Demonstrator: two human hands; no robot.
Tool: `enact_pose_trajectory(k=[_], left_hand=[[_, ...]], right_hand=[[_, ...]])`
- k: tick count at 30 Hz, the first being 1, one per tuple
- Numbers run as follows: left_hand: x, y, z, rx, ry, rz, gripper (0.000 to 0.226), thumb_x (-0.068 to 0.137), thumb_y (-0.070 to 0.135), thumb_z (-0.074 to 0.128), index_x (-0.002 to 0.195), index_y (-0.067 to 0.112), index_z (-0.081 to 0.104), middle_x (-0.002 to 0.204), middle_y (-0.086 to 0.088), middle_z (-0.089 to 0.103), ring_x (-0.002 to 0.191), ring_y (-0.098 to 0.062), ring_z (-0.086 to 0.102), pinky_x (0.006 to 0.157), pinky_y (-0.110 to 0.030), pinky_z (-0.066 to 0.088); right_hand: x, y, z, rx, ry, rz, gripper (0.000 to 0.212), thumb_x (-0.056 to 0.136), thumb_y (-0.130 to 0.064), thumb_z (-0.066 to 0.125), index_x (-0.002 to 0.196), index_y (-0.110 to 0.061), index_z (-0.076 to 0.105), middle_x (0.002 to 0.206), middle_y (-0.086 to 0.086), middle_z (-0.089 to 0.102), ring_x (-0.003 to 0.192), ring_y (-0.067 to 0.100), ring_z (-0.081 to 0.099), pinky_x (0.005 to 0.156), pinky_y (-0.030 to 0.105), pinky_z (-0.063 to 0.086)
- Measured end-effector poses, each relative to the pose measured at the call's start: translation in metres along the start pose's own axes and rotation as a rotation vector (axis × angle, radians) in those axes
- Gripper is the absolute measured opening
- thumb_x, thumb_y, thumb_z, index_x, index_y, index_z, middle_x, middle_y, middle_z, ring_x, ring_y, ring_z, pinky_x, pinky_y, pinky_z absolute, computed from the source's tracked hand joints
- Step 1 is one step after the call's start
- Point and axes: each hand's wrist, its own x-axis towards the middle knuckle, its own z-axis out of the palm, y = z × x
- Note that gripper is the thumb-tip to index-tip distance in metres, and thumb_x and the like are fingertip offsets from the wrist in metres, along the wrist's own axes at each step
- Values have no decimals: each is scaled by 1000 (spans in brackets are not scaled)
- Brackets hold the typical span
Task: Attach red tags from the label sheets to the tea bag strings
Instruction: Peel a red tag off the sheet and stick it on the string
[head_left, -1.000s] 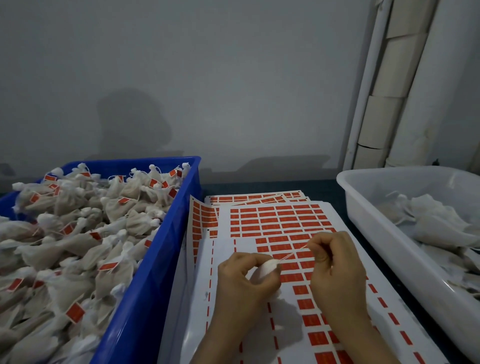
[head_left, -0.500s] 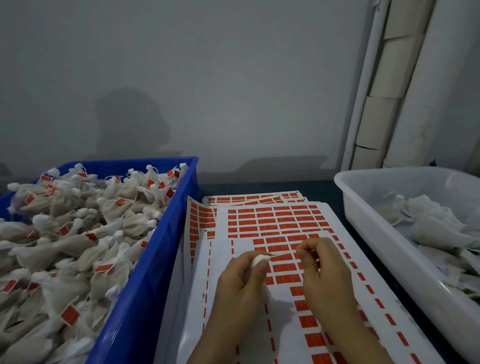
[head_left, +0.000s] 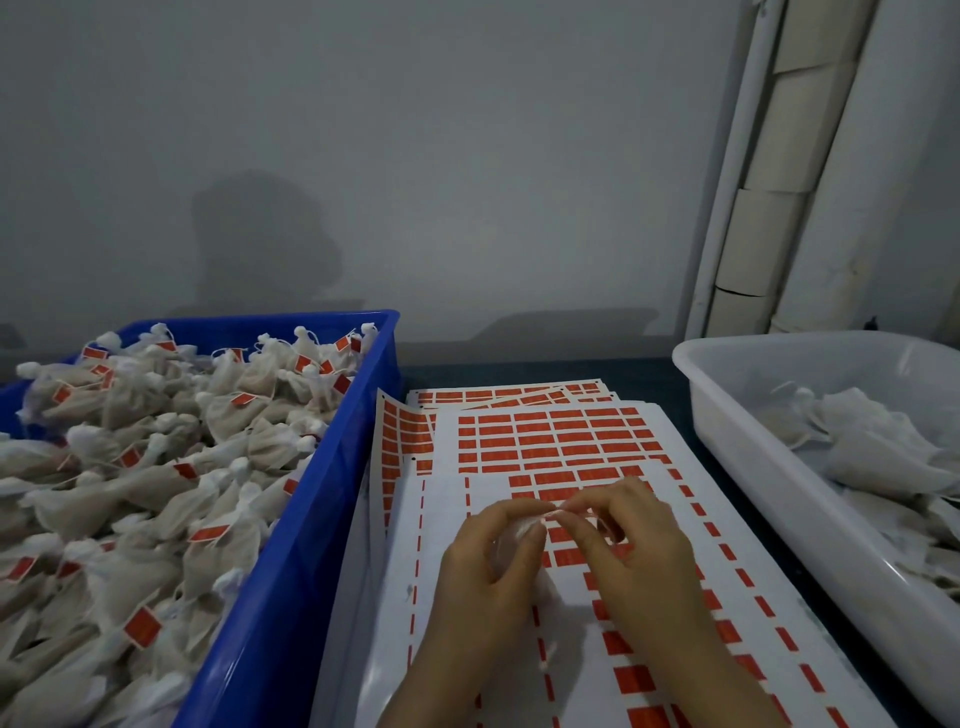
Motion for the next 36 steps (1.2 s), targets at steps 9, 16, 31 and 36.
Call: enact_pose_trajectory(k=[9,16,31,36], left_hand=[[1,-3,0,100,34,21,10,81,50,58,85,41,56,92,30,58,94,12,52,67,0,39],[0,-4,0,119,38,59,11,87,37,60,84,46,56,88,34,59,92,13,55,69,1,39],[0,-6,4,161,25,61,12,88,35,60,82,38,51,83,28,55,82,-5,57,68,-6,47],[-1,-7,-6,243,138,224,17,83,24,66,84,33,51,108,21,58,100,-10,61,84,-11,48]], right_hand=[[-3,-1,2,56,-107,81,5,77,-39,49,75,-43,46,80,-34,49,79,-2,56,66,0,37],[-4,0,-1,-11,-163,-53,22,80,-26,57,100,-34,61,98,-32,57,73,-22,51,64,-12,27],[-5,-3,0,14,-61,64,10,77,-41,47,86,-38,48,80,-36,46,67,-9,53,59,-3,36],[-7,-2,-4,76,-74,35,7,76,-39,51,74,-44,47,69,-34,51,84,-12,55,64,-5,38]])
